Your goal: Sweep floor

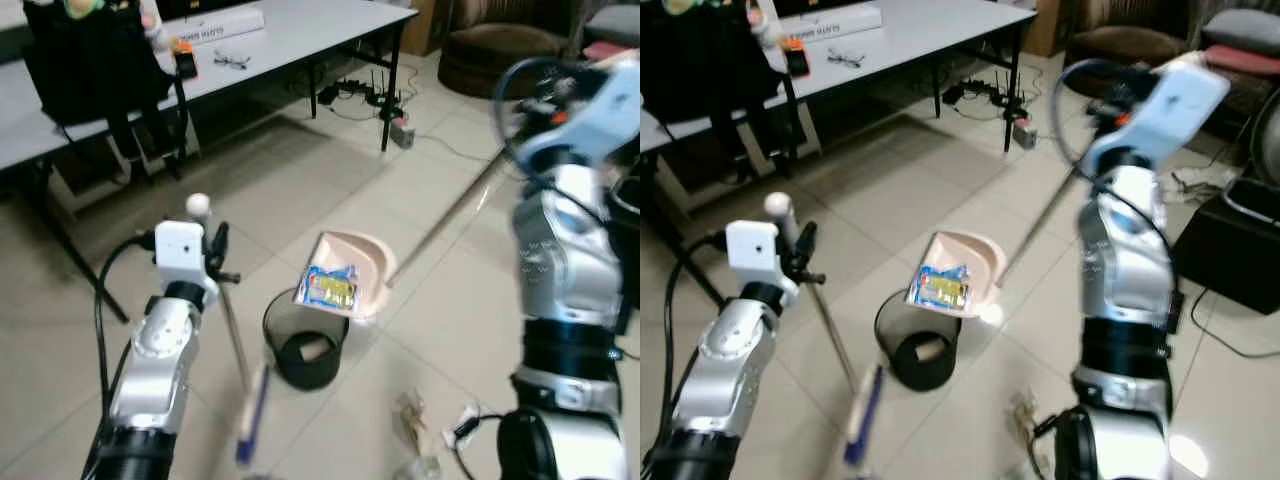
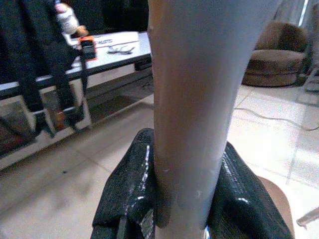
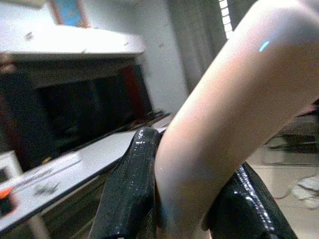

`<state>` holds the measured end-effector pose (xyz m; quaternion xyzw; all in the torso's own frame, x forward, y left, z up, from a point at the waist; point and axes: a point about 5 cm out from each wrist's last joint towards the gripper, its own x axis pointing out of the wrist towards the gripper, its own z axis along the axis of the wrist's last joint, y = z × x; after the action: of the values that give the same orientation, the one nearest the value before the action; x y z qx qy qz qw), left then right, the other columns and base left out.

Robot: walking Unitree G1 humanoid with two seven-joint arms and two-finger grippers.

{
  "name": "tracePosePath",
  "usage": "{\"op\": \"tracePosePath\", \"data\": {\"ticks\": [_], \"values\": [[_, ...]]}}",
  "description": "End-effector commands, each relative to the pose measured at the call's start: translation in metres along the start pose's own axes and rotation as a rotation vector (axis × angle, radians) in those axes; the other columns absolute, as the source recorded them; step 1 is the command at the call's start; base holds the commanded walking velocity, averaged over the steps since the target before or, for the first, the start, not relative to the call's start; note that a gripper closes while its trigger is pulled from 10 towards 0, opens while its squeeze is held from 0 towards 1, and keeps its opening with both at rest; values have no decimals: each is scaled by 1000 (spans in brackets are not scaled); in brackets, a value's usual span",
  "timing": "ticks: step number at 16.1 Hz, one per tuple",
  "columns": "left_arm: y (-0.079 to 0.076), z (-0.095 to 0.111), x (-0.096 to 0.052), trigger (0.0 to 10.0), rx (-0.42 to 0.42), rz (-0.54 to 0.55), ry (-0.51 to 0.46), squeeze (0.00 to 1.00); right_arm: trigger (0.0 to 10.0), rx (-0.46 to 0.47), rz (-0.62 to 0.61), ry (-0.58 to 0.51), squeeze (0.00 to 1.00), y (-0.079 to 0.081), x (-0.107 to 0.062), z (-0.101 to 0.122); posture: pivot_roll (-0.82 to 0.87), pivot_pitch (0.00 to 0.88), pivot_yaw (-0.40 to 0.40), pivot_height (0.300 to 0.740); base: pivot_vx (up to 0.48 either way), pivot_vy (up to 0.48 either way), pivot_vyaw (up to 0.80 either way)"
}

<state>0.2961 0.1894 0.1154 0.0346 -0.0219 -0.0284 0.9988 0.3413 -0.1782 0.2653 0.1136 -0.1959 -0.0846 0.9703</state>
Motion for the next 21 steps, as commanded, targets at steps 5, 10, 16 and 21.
{"op": "tracePosePath", "data": {"ticks": [5,10,16,21], "values": [[3,8,0,10000,16,2,-38,0,10000,-16,25,-59,0,5,1,6,-77,0,43,740,0,0,0],[3,8,0,10000,17,1,-30,0,10000,-77,136,-90,0,21,2,-4,-73,0,41,740,0,0,0],[2,8,1,10000,18,6,-29,0,10000,-258,418,-190,0,64,-9,-28,-66,0,38,740,0,0,0],[2,9,0,10000,22,8,-32,0,10000,-281,598,-303,0,93,-33,-43,-64,0,38,740,0,0,0]]}}
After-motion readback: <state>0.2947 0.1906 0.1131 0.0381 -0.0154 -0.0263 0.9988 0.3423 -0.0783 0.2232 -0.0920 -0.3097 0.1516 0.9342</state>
